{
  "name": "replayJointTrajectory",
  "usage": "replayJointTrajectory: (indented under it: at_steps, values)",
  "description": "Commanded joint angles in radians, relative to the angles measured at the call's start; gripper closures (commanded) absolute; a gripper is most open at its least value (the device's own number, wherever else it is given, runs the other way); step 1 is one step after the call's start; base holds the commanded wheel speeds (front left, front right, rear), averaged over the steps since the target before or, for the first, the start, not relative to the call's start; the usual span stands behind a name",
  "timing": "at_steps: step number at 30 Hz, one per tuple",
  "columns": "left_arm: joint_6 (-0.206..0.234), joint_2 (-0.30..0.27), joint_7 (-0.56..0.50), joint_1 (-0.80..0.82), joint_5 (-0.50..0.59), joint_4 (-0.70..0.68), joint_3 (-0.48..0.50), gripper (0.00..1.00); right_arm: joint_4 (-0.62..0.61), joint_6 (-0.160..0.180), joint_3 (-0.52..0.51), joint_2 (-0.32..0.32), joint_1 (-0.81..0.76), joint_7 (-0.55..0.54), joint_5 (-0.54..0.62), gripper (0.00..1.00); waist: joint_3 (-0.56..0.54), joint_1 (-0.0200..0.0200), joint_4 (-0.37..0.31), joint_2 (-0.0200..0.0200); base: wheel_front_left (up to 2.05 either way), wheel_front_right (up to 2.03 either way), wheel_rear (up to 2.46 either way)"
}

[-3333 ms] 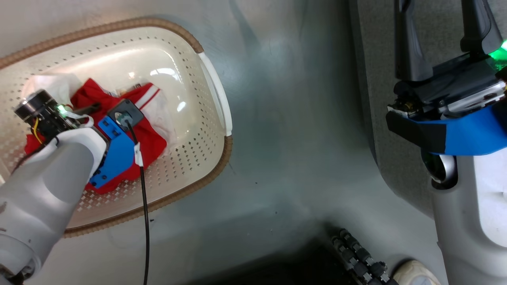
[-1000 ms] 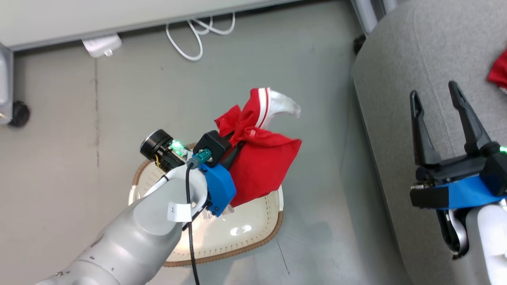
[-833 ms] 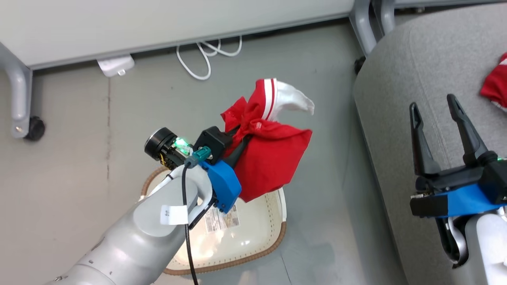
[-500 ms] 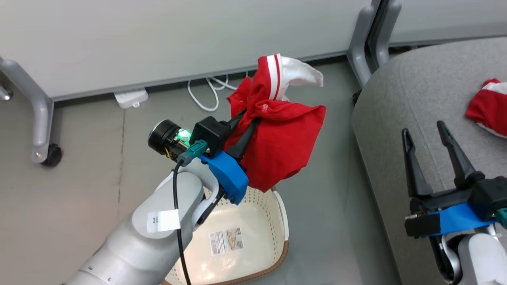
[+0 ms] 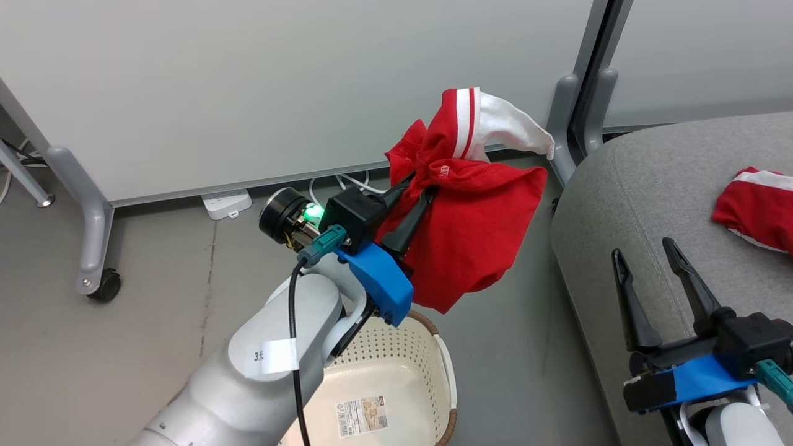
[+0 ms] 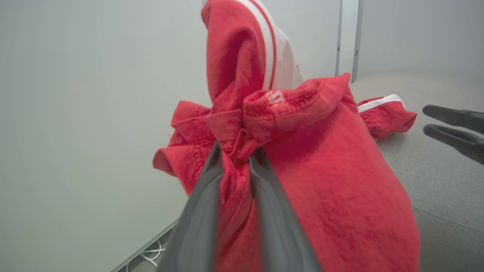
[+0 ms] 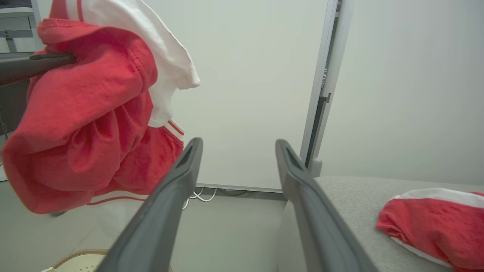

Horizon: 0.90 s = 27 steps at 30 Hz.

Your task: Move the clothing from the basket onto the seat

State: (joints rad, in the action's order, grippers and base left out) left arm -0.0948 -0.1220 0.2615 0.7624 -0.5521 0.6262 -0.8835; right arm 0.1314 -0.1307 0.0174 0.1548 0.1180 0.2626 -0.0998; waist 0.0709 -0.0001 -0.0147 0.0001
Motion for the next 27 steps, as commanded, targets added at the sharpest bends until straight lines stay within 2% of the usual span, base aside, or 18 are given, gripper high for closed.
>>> replayJointTrajectory:
  at_steps: [1, 7, 13, 27]
  values:
    - [-0.003, 0.001, 0.005, 0.006, 0.003, 0.002, 0.005, 1.0, 0.001, 0.0, 0.001, -0.002, -0.014, 0.003, -0.004, 0.0, -0.004, 0.0001, 0.002, -0.0001, 0.0, 0.0, 0.0]
    - [-0.009, 0.006, 0.005, 0.013, 0.006, 0.009, 0.007, 1.0, 0.003, 0.0, 0.022, -0.002, -0.025, 0.003, -0.009, 0.0, -0.013, 0.0001, 0.006, -0.0001, 0.0, 0.0, 0.0]
    - [-0.015, 0.007, 0.005, 0.009, 0.011, 0.014, 0.014, 1.0, 0.002, 0.0, 0.093, 0.011, -0.02, 0.003, -0.029, 0.0, -0.006, 0.0001, 0.009, -0.0001, 0.0, 0.0, 0.0]
    - [-0.021, 0.013, 0.005, 0.02, 0.026, 0.019, 0.025, 1.0, 0.028, 0.0, 0.349, 0.017, 0.043, 0.003, -0.092, 0.0, 0.017, 0.0001, 0.019, -0.0001, 0.0, 0.0, 0.0]
